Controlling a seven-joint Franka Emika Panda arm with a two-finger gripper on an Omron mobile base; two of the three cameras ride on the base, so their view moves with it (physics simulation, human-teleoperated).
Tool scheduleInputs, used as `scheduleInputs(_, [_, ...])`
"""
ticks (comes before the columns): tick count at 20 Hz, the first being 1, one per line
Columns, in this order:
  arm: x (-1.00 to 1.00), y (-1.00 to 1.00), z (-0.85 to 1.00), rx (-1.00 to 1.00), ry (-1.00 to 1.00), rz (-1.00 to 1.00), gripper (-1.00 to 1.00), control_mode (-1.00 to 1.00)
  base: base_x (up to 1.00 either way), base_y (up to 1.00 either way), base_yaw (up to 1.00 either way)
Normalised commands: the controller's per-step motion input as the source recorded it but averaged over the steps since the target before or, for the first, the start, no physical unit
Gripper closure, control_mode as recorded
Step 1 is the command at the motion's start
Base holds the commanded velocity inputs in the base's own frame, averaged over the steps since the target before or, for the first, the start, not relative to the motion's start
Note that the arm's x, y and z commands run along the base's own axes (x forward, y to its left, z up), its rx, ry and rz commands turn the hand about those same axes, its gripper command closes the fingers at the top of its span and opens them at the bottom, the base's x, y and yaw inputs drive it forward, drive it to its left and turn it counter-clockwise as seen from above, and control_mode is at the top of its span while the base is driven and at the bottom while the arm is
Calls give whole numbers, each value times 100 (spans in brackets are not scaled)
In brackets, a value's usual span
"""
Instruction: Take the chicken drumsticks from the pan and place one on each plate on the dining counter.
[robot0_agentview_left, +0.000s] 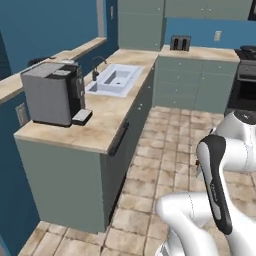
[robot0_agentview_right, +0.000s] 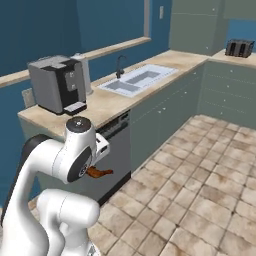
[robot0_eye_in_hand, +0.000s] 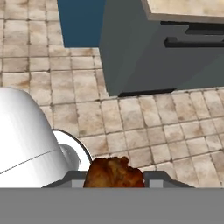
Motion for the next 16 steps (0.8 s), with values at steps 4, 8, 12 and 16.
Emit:
scheduleInputs(4, [0, 0, 0, 0, 0, 0, 100, 100, -74, 100, 0])
scheduleInputs(8, [0, 0, 0, 0, 0, 0, 100, 100, -34, 100, 0])
scheduleInputs(12, [0, 0, 0, 0, 0, 0, 100, 100, -24, 100, -1])
scheduleInputs(16, [0, 0, 0, 0, 0, 0, 100, 100, -25, 100, -1])
